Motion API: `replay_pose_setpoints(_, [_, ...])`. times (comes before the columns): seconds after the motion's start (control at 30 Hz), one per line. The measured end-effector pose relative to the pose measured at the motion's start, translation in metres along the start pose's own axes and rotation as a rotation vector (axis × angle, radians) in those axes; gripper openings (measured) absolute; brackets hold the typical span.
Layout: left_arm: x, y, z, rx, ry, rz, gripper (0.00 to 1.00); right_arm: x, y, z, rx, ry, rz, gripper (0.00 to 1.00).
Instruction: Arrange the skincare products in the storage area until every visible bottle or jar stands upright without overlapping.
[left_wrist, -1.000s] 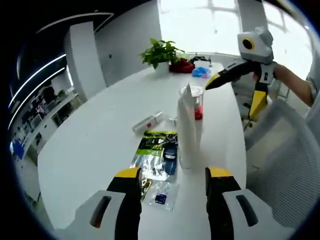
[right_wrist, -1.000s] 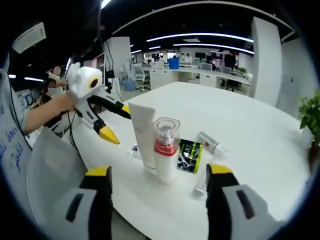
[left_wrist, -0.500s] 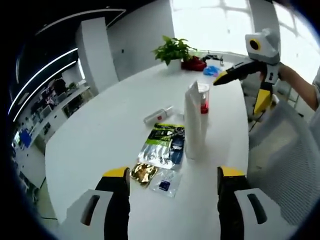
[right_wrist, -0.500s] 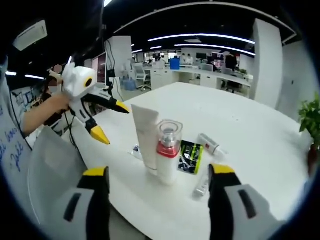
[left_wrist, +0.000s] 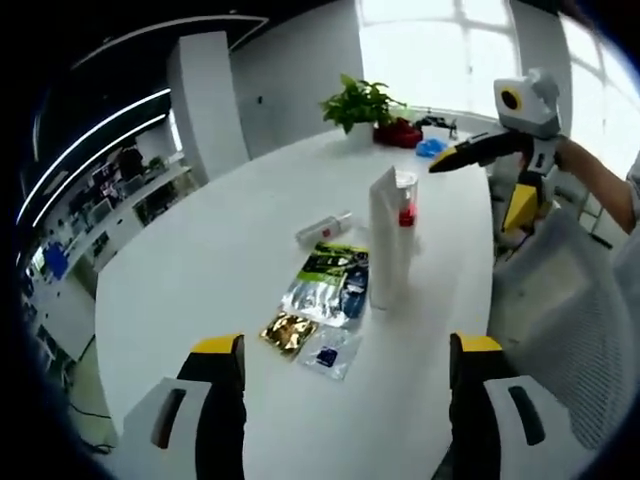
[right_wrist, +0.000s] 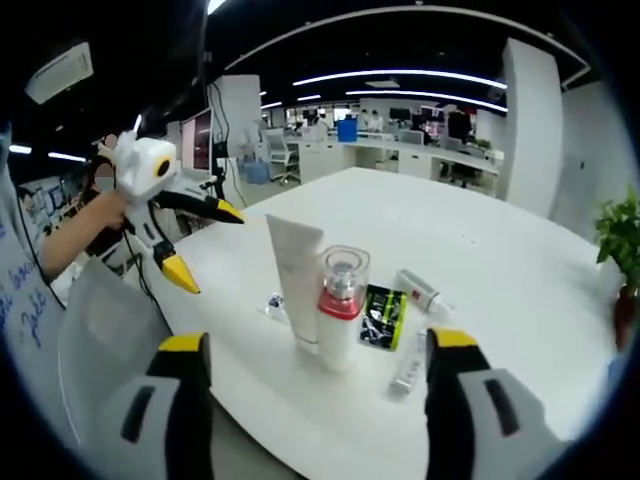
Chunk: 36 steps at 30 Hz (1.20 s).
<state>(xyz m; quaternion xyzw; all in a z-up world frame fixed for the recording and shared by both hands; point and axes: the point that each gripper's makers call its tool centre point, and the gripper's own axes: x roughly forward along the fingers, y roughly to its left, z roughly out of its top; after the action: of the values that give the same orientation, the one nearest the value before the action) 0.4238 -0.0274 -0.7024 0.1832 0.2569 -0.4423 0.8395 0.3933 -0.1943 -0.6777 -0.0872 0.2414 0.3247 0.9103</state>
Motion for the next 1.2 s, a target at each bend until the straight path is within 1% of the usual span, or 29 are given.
replay_pose_setpoints(0.1, [-0.004, 0.002, -0.002, -0.025, 0.002, 0.012, 0.84, -0.001, 0.001, 0.000, 0.000, 0.002, 0.001, 0.92])
replay_pose_setpoints(0.23, [-0.009, 0.001, -0.007, -0.036, 0.009, 0.017, 0.86, -0.004, 0.002, 0.000, 0.011, 0.003, -0.003, 0.96])
replay_pose_setpoints(0.37, [-0.016, -0.001, -0.010, -0.048, 0.015, 0.027, 0.89, -0.008, 0.000, -0.002, 0.000, 0.016, -0.027, 0.99])
replay_pose_setpoints(0.63, [-0.023, -0.009, -0.010, -0.048, 0.012, 0.031, 0.94, -0.012, -0.001, -0.001, -0.003, 0.029, -0.040, 0.99])
replay_pose_setpoints(0.9, [-0.025, -0.008, -0.012, -0.054, 0.014, 0.041, 0.97, -0.011, -0.001, -0.002, -0.008, 0.042, -0.043, 1.00])
replay_pose_setpoints(1.07, [-0.025, -0.009, -0.013, -0.069, 0.019, 0.047, 0.97, -0.007, -0.008, -0.005, -0.015, 0.054, -0.040, 1.00])
replay_pose_setpoints(1.2, [-0.022, -0.010, -0.013, -0.074, 0.025, 0.049, 0.97, -0.003, -0.017, -0.009, -0.019, 0.067, -0.037, 1.00])
